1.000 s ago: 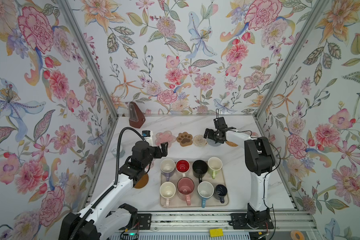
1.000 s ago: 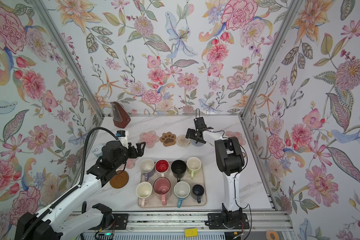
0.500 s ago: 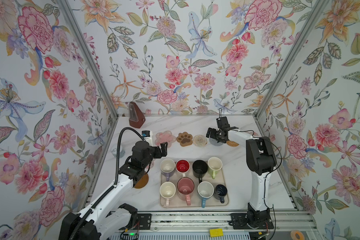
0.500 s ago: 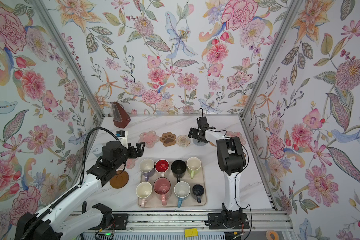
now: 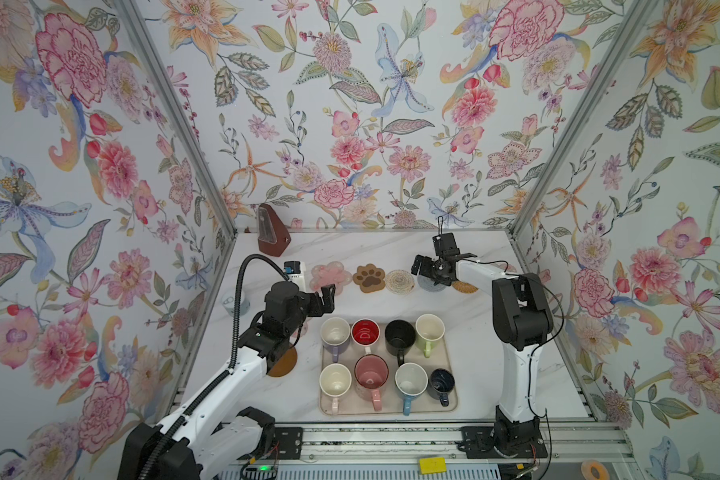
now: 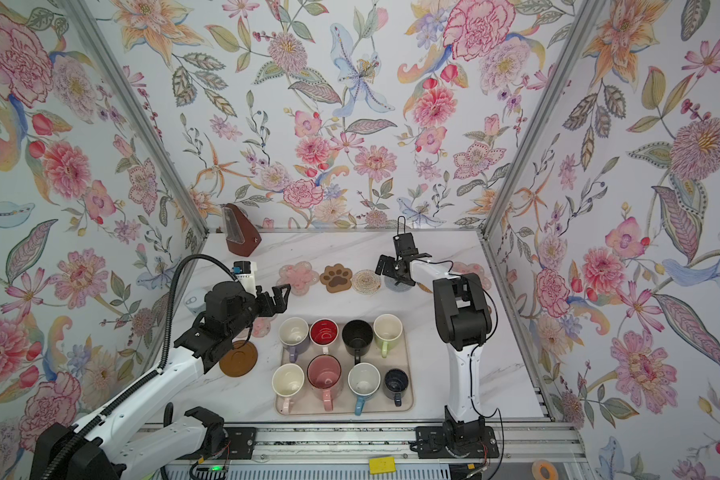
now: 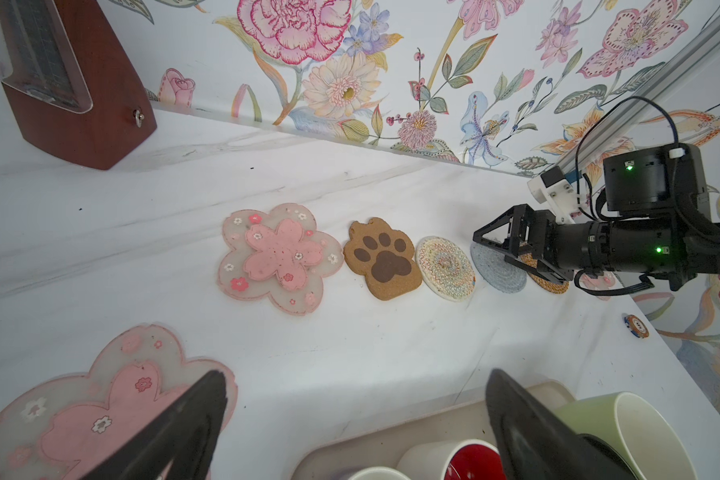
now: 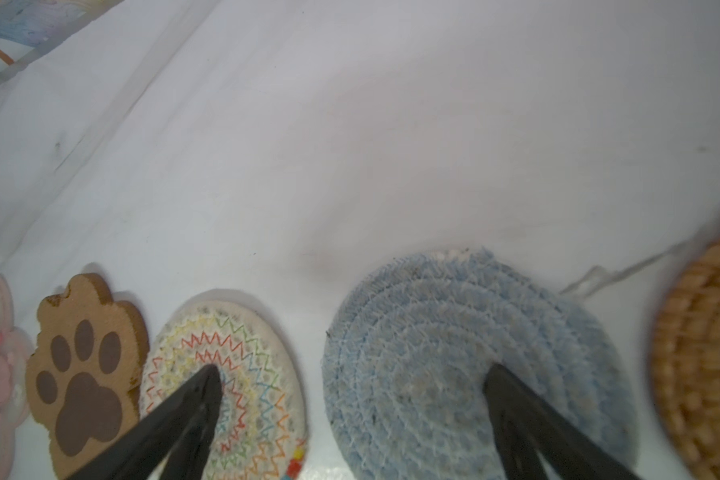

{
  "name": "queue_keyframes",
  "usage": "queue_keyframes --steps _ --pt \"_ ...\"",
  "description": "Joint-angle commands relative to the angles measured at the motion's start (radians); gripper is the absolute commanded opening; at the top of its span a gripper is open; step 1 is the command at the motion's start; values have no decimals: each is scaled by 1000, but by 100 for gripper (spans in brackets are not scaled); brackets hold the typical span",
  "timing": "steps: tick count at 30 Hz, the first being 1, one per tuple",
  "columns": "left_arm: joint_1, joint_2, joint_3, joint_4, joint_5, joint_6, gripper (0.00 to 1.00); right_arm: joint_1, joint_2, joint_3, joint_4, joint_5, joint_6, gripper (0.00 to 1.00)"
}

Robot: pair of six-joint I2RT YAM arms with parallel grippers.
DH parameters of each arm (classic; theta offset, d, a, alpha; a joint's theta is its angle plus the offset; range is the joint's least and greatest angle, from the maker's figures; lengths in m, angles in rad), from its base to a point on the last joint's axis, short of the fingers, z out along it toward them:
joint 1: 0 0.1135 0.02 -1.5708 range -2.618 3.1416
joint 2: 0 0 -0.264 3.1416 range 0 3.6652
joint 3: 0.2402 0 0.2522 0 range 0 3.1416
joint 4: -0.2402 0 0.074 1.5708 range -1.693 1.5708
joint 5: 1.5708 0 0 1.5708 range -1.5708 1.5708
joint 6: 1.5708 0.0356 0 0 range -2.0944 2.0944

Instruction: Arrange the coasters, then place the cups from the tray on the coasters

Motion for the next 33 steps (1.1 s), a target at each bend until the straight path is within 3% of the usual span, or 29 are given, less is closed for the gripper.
queue_keyframes --steps 1,22,33 --pt "9 -6 32 -18 -27 14 99 45 -36 34 1 -25 13 99" --pt "10 -24 14 -24 -44 14 99 161 70 160 -42 -75 27 99" --pt "11 -28 10 -21 -50 15 99 176 116 181 -73 -47 32 99"
